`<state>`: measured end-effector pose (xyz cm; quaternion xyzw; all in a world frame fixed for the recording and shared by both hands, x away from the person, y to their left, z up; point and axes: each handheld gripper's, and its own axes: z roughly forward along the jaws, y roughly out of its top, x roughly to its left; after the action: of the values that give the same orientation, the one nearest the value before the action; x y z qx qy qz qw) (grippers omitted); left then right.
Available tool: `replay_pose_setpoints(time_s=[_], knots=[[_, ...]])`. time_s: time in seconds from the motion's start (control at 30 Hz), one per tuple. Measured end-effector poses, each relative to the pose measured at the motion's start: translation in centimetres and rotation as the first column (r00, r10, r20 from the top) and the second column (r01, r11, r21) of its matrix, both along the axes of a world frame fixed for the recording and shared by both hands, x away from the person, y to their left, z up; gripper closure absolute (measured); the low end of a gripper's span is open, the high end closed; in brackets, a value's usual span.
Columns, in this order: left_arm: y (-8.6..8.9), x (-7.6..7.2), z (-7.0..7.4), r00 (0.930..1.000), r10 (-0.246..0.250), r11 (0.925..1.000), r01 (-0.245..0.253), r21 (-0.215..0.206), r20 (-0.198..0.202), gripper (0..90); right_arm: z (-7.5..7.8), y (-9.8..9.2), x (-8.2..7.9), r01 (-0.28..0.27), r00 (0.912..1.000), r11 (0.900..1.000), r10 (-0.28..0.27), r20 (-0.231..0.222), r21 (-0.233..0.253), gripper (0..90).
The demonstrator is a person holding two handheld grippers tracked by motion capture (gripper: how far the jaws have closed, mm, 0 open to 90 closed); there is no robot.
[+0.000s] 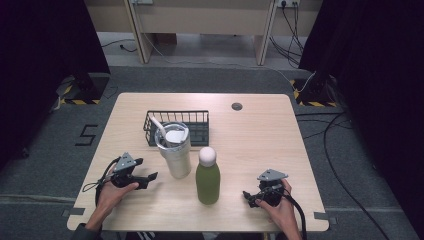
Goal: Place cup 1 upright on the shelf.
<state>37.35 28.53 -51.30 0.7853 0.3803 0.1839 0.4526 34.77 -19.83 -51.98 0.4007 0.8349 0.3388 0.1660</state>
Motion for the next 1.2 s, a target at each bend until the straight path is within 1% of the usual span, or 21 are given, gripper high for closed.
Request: replay_pose_setpoints(time_s=[0.03,0.07,0.13,0.2,0.3,0.47,0.57,0.63,0.8,0.87,0.97,1.2], knots=[[-0.1,-0.1,0.1,1.0000,-0.002,1.0000,0.002,-0.008,0.008,15.1,0.0,0.0,0.0,0.000,1.0000,1.000,0.000,0.000,0.000,0.5],[-0.1,-0.1,0.1,1.0000,-0.002,1.0000,0.002,-0.008,0.008,15.1,0.0,0.0,0.0,0.000,1.0000,1.000,0.000,0.000,0.000,0.5],[-0.2,-0.2,0.2,0.9999,-0.010,0.9997,0.010,-0.021,0.012,15.1,0.0,0.0,0.0,-0.001,1.0000,1.000,0.001,0.001,-0.002,0.5],[-0.4,-0.2,0.3,0.9994,-0.020,0.9992,0.021,-0.034,0.027,15.1,0.0,0.0,0.0,0.000,1.0000,1.000,0.000,0.000,0.000,0.5],[-0.6,-0.4,0.5,0.9987,-0.029,0.9973,0.031,-0.066,0.041,15.1,0.0,0.0,0.0,0.000,1.0000,1.000,0.000,0.000,0.000,0.5],[-1.1,-0.5,0.8,0.9966,-0.040,0.9938,0.048,-0.100,0.072,15.0,0.0,0.0,0.0,0.001,1.0000,1.000,-0.001,-0.002,0.001,0.5],[-1.4,-0.7,1.0,0.9948,-0.046,0.9922,0.056,-0.111,0.091,15.0,0.0,0.0,0.0,0.002,1.0000,1.000,-0.002,-0.001,0.001,0.5],[-1.7,-0.7,1.1,0.9932,-0.051,0.9913,0.063,-0.116,0.104,15.0,0.0,0.0,0.0,0.002,1.0000,1.000,-0.002,-0.001,0.001,0.5],[-2.2,-0.7,1.1,0.9914,-0.058,0.9899,0.072,-0.122,0.118,15.0,0.0,0.0,0.0,0.001,1.0000,1.000,-0.001,0.001,0.000,0.5],[-2.6,-0.7,1.1,0.9897,-0.068,0.9900,0.082,-0.114,0.126,15.0,0.0,0.0,0.0,0.002,1.0000,1.000,-0.002,-0.001,0.001,0.5],[-3.4,-0.7,1.1,0.9871,-0.080,0.9889,0.096,-0.113,0.138,15.0,0.0,0.0,0.0,0.001,1.0000,1.000,-0.001,0.001,0.000,0.5],[-4.3,-0.5,1.0,0.9844,-0.087,0.9877,0.105,-0.115,0.153,15.0,0.0,0.0,0.0,0.002,1.0000,1.000,-0.002,-0.001,0.001,0.5]])
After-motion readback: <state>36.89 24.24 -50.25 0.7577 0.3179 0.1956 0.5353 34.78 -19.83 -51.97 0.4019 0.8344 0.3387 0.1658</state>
